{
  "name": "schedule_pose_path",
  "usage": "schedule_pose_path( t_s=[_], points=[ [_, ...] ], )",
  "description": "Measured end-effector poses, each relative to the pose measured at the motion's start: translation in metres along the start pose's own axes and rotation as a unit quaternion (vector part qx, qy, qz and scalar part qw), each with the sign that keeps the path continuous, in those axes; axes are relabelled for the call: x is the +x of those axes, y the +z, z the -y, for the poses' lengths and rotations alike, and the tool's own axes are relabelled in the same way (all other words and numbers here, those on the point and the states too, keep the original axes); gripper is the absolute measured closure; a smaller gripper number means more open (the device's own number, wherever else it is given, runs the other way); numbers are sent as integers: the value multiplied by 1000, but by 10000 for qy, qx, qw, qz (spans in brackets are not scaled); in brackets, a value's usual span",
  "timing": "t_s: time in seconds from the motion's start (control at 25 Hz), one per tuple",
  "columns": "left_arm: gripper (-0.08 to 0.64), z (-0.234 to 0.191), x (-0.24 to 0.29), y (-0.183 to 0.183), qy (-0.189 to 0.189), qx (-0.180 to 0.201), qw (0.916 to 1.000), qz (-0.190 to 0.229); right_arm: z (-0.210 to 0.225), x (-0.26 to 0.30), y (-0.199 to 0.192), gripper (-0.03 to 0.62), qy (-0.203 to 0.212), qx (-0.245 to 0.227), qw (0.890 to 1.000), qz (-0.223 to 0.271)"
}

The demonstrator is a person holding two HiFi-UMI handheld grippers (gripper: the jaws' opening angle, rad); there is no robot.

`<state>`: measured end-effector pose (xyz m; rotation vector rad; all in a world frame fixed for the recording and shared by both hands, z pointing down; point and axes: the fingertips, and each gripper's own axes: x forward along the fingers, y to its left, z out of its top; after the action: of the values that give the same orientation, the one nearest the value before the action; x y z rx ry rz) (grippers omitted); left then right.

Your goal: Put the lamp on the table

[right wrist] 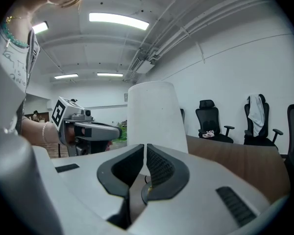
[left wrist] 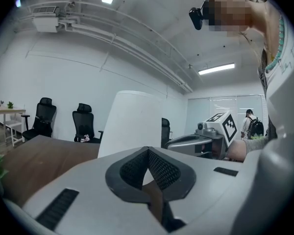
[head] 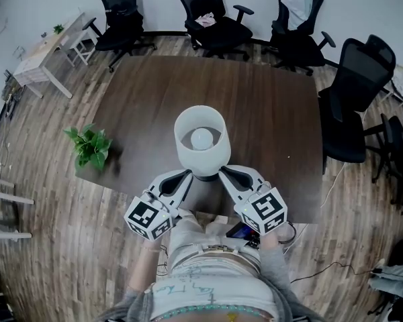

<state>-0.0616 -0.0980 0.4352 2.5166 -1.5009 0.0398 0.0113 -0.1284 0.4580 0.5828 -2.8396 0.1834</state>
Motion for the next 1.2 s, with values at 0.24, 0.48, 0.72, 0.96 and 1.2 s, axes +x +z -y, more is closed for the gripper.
schedule_pose_path(
  t_s=[0.24, 0.48, 0.72, 0.96, 1.2],
  points=[
    [549, -1, 2, 3, 138, -79, 9999, -28, 2, -3, 2, 561, -143, 24, 9999, -4],
    [549, 1, 3, 1, 62, -75, 9999, -106, -3, 1, 3, 561, -193, 3, 9998, -23],
    [549, 1, -3, 8, -152, -67, 9997, -159, -15, 11, 8, 561, -294, -83, 9995, -120],
    [549, -4, -9, 12, -284, 15, 9992, -287, -24, 20, 12, 561, -410, -129, 9990, -152],
    [549, 2, -10, 16, -523, 131, 9980, -317, -38, 22, 15, 561, -579, -144, 9980, -189]
  ],
)
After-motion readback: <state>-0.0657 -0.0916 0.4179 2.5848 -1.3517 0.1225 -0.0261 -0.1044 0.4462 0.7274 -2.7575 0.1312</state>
